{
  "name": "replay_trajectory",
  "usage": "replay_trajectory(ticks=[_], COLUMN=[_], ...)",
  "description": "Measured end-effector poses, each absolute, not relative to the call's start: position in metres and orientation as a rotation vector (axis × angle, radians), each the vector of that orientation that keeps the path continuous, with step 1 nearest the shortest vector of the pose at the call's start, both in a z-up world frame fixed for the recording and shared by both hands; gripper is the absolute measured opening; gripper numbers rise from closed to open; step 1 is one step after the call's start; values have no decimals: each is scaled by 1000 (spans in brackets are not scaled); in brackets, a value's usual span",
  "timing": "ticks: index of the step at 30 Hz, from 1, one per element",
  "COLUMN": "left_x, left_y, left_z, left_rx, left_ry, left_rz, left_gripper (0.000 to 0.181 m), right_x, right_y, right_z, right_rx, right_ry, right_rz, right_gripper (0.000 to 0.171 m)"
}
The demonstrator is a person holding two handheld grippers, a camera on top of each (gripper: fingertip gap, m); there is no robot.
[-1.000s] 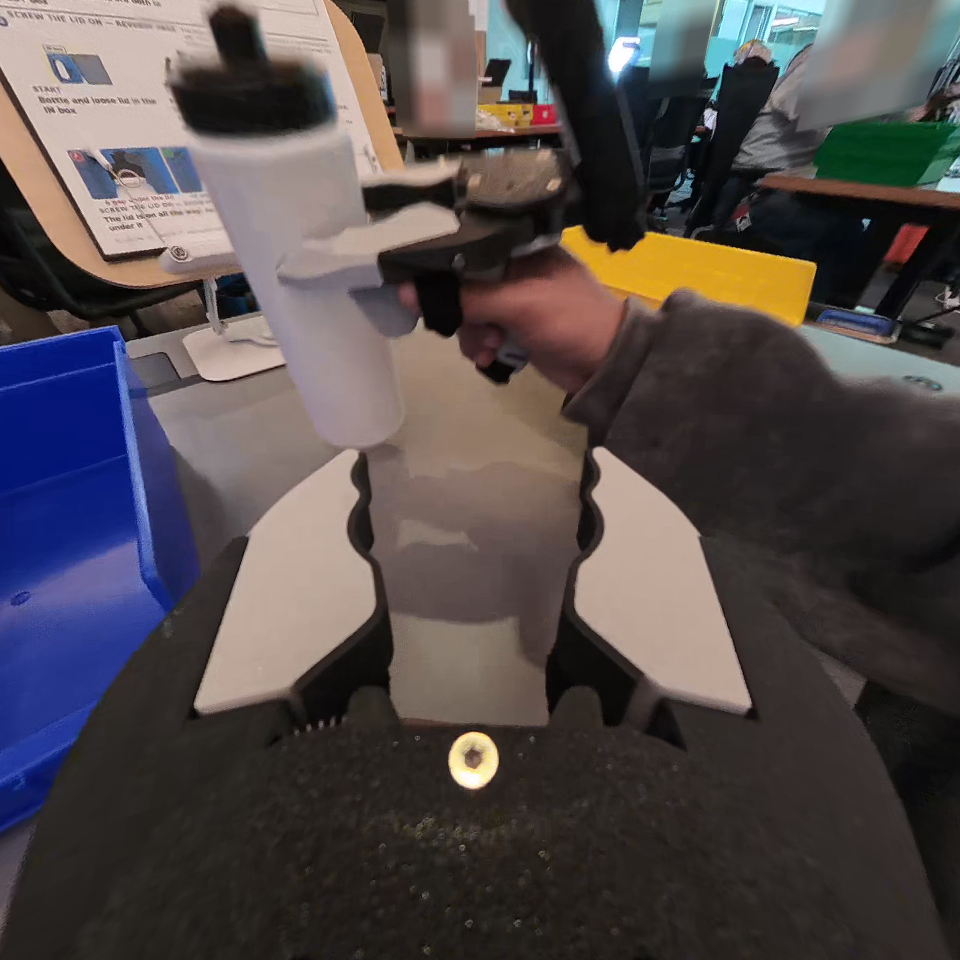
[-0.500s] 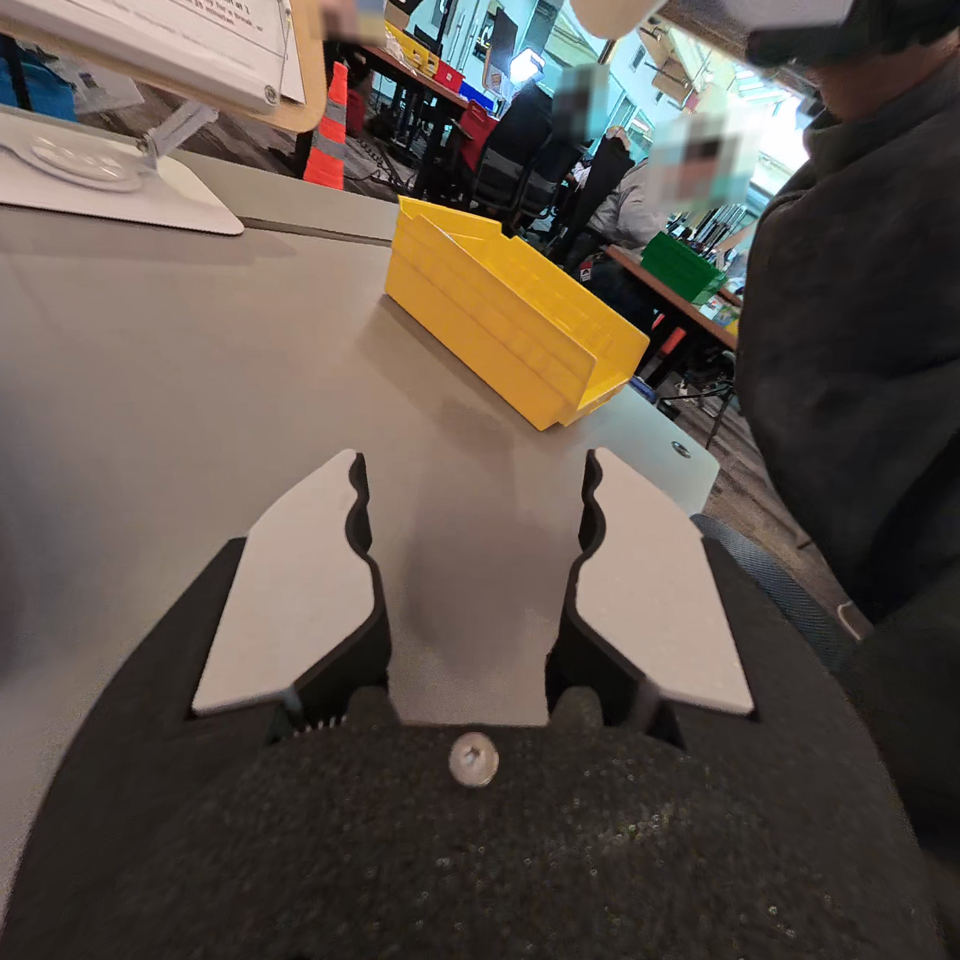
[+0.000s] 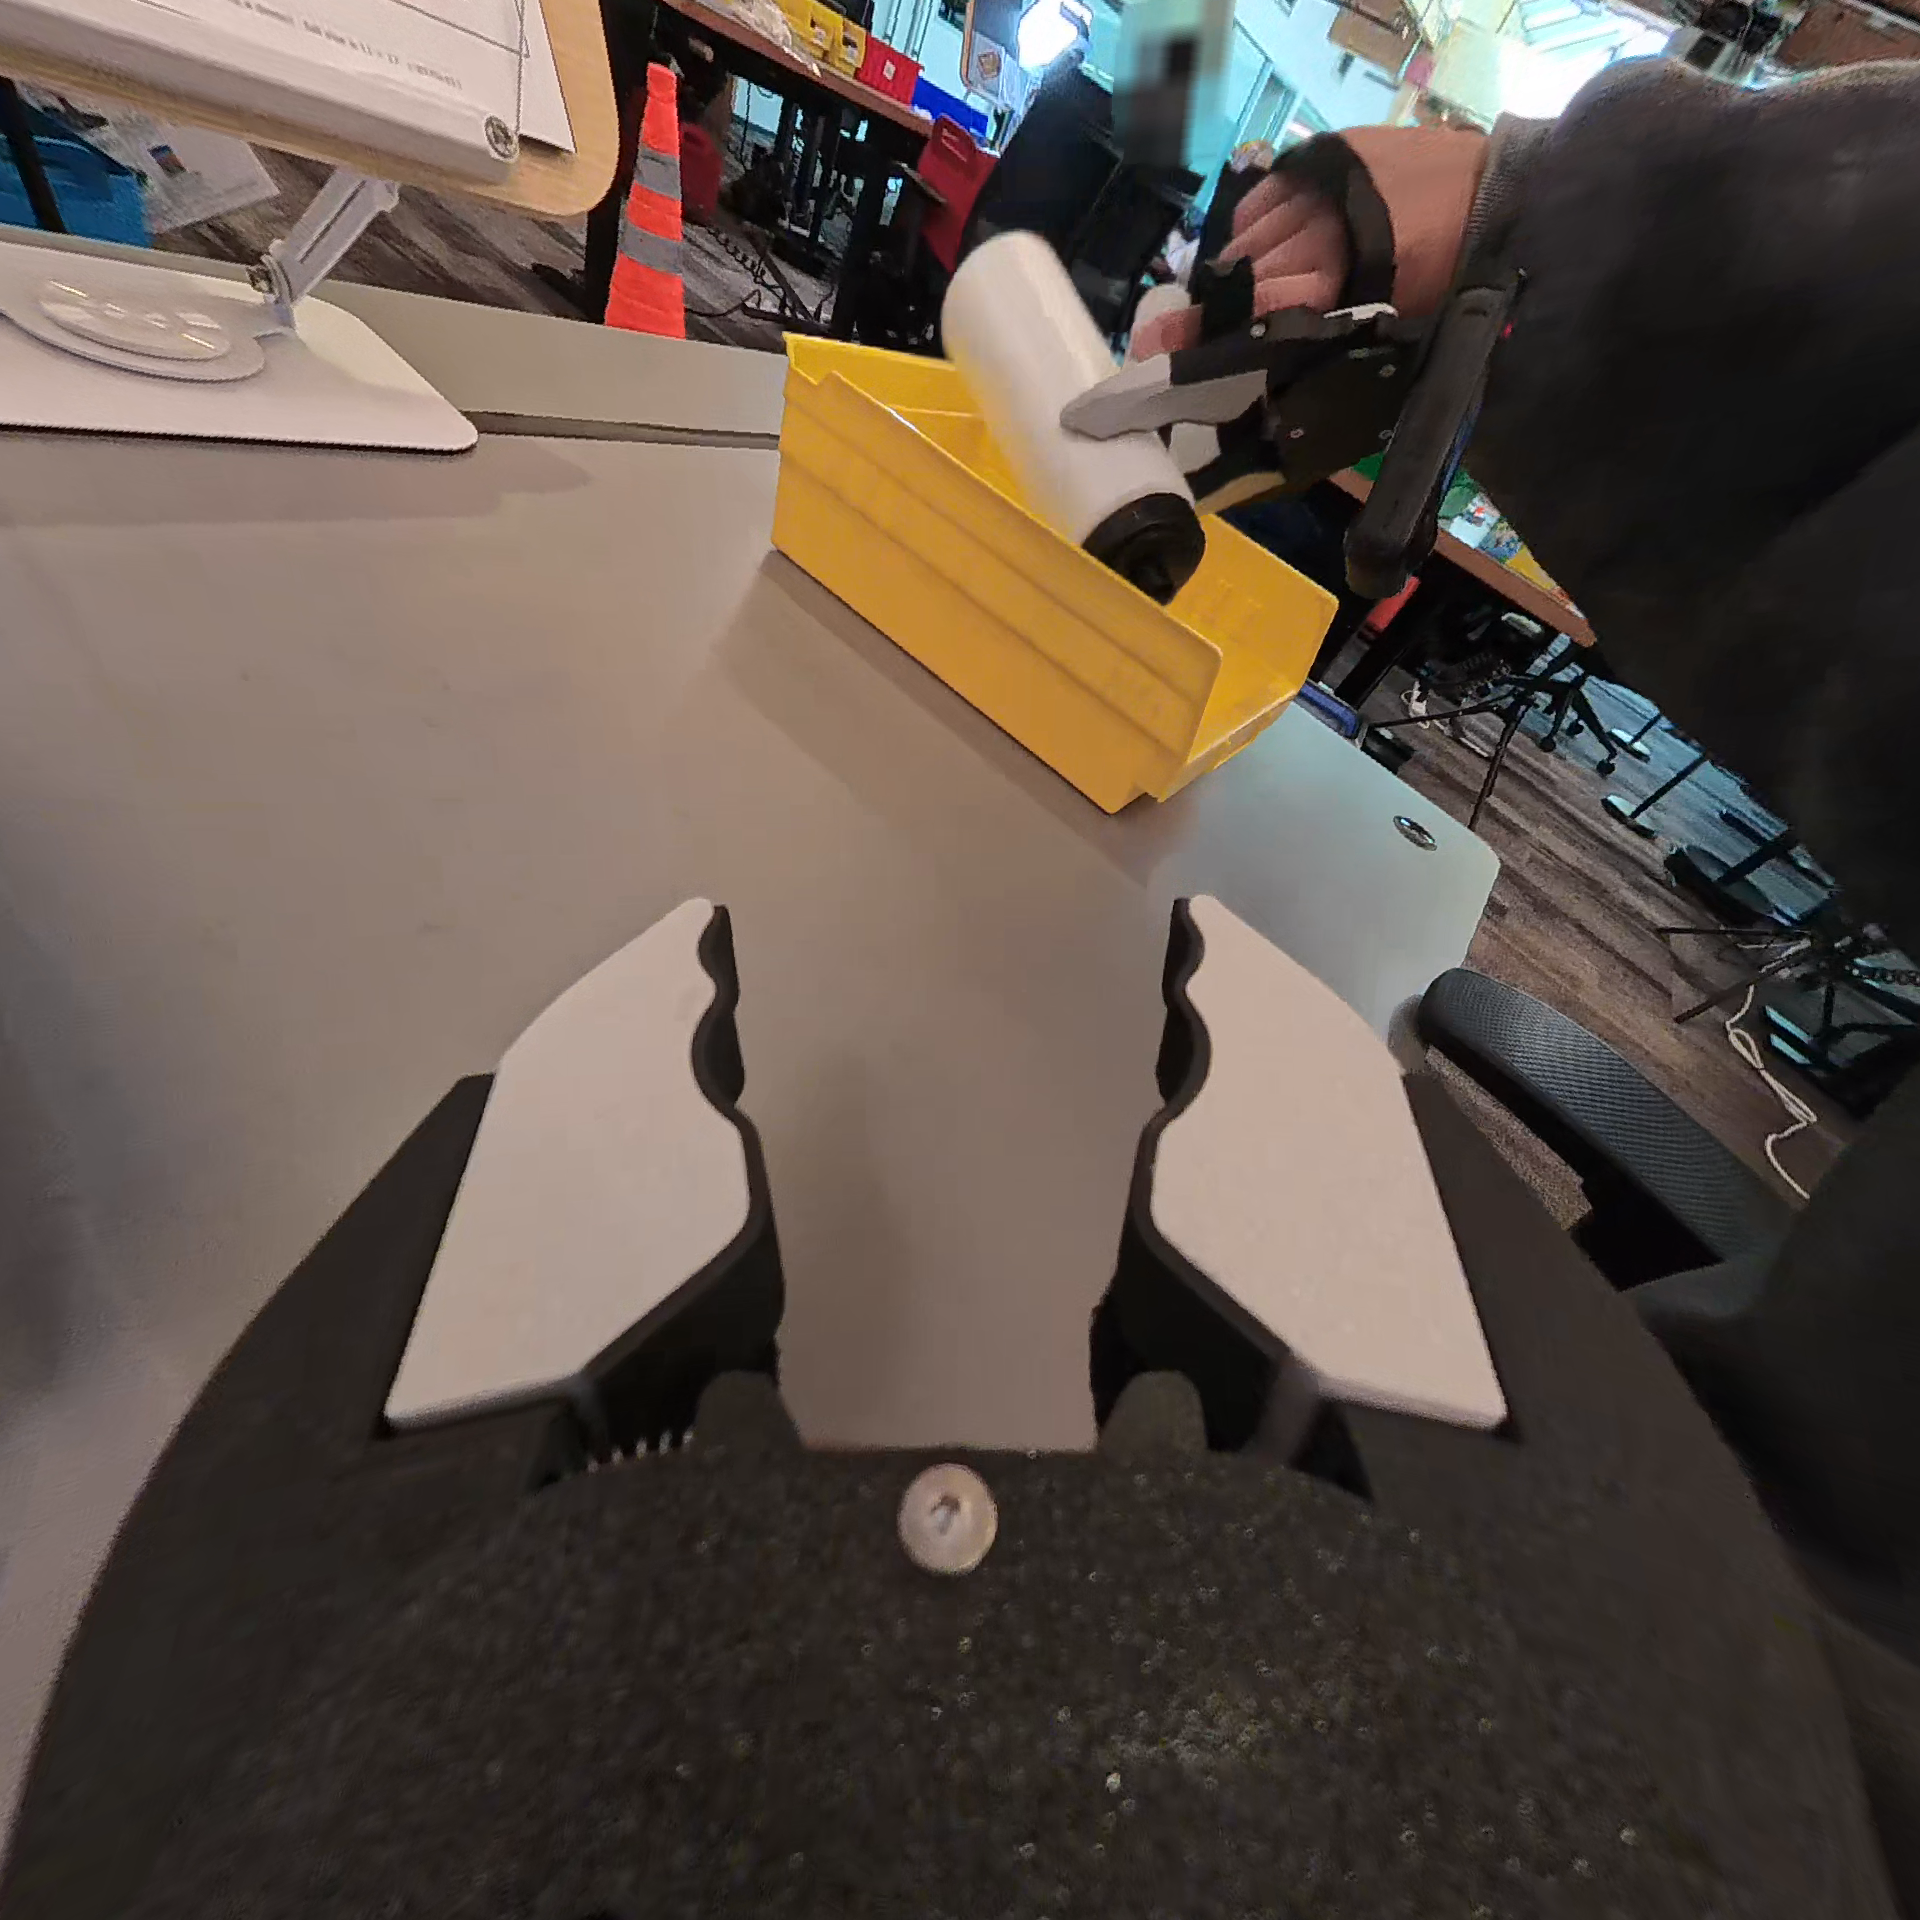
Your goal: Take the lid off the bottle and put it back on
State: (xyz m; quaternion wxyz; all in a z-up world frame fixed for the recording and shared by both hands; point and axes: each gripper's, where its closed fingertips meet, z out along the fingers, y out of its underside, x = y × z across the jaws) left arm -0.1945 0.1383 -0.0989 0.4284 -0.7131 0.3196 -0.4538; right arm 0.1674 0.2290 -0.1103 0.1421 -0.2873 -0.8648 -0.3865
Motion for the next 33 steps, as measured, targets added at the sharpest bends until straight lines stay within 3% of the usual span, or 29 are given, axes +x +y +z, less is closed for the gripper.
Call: replay_trajectory(ticks=[10,15,21,27,33], left_x=[-188,-189,-196,-228,-254], left_y=[128,129,139,164,180], left_z=[-103,-103,-97,-66,-60], left_rx=[-1788,-1776,-1763,-1590,-1550], left_ry=[858,864,788,665,632], left_rz=[-1166,-1150,-1130,-874,-650], left_gripper=[78,79,83,83,94], right_x=[177,174,172,162,170], right_y=[214,214,215,216,219], right_z=[-181,-184,-176,-94,99], right_rx=[-960,-1048,-1159,-1239,-1419], right_ry=[-2761,-2721,-2667,-2380,-1180], right_rz=[-800,-801,-921,-1096,-1364], right_gripper=[77,78,103,106,79])
